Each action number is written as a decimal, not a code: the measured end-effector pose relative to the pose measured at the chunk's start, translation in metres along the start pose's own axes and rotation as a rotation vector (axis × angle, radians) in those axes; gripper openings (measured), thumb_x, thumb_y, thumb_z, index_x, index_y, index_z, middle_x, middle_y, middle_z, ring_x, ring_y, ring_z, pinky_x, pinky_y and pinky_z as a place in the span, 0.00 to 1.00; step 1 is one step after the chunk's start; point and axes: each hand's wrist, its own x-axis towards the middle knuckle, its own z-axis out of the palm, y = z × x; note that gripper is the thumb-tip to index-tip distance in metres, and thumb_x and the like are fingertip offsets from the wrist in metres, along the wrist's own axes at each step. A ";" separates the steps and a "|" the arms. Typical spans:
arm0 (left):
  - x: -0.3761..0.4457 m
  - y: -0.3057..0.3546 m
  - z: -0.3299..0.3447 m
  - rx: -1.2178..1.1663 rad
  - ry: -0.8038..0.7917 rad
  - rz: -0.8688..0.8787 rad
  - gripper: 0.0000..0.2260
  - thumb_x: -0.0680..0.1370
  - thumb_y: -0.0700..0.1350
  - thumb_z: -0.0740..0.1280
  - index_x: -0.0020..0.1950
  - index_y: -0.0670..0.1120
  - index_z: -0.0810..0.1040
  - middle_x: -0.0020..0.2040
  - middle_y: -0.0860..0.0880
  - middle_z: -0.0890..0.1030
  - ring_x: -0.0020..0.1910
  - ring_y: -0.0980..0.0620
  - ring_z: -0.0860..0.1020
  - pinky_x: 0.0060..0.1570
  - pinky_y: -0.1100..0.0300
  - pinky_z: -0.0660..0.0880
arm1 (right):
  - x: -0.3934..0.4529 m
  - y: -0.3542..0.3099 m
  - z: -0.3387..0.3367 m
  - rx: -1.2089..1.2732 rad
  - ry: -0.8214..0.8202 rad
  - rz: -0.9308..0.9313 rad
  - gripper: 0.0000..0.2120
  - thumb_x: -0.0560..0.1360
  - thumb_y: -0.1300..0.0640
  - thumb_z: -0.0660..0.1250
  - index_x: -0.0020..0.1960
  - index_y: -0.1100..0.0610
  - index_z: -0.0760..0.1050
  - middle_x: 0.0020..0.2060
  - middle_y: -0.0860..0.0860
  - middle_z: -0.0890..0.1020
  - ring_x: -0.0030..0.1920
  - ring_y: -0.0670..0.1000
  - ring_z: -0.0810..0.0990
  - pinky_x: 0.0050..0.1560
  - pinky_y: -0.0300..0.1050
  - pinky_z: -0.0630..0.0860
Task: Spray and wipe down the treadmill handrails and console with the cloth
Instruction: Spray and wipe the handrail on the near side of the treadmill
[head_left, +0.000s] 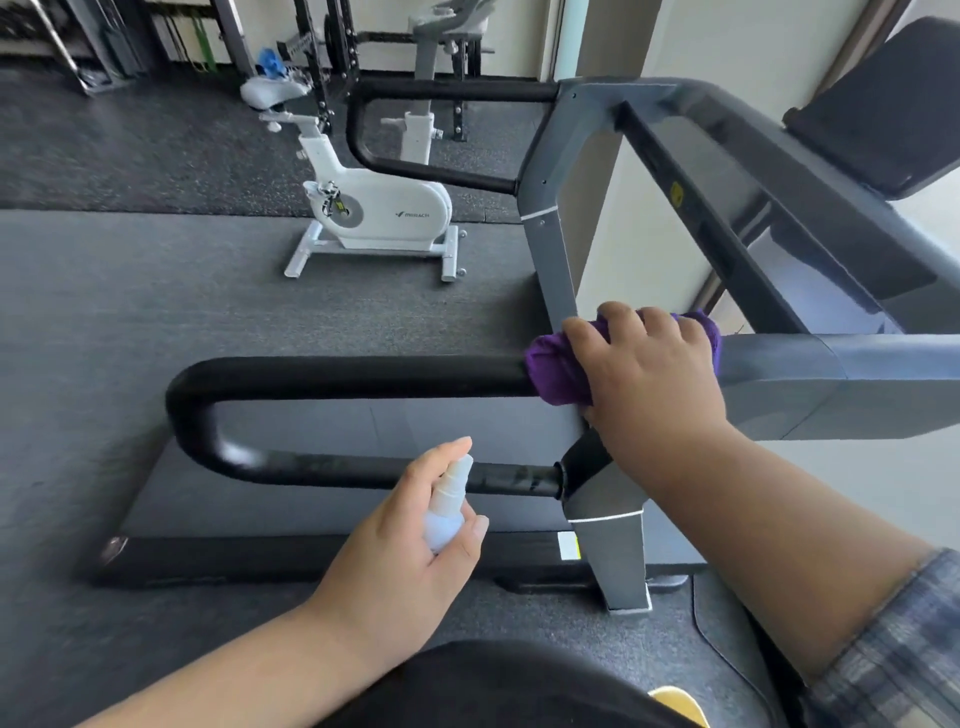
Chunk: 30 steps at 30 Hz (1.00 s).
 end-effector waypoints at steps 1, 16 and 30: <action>-0.001 -0.002 -0.003 -0.002 0.003 -0.001 0.24 0.72 0.64 0.61 0.66 0.76 0.58 0.54 0.64 0.78 0.53 0.60 0.77 0.49 0.67 0.70 | 0.002 -0.005 0.001 -0.010 0.003 -0.003 0.30 0.65 0.52 0.75 0.64 0.50 0.69 0.59 0.54 0.76 0.52 0.61 0.75 0.51 0.55 0.68; -0.005 -0.045 -0.080 0.008 -0.002 0.078 0.24 0.75 0.60 0.62 0.67 0.75 0.58 0.52 0.65 0.77 0.50 0.61 0.77 0.48 0.73 0.68 | 0.032 -0.123 -0.040 -0.019 -0.021 -0.059 0.25 0.64 0.53 0.75 0.58 0.51 0.69 0.51 0.51 0.75 0.49 0.60 0.76 0.48 0.53 0.68; -0.037 -0.128 -0.209 -0.001 -0.009 0.165 0.25 0.75 0.58 0.64 0.67 0.75 0.58 0.50 0.62 0.78 0.48 0.57 0.79 0.48 0.71 0.70 | 0.076 -0.325 -0.102 0.005 -0.003 -0.278 0.14 0.72 0.62 0.65 0.58 0.56 0.73 0.52 0.55 0.75 0.51 0.60 0.75 0.45 0.53 0.66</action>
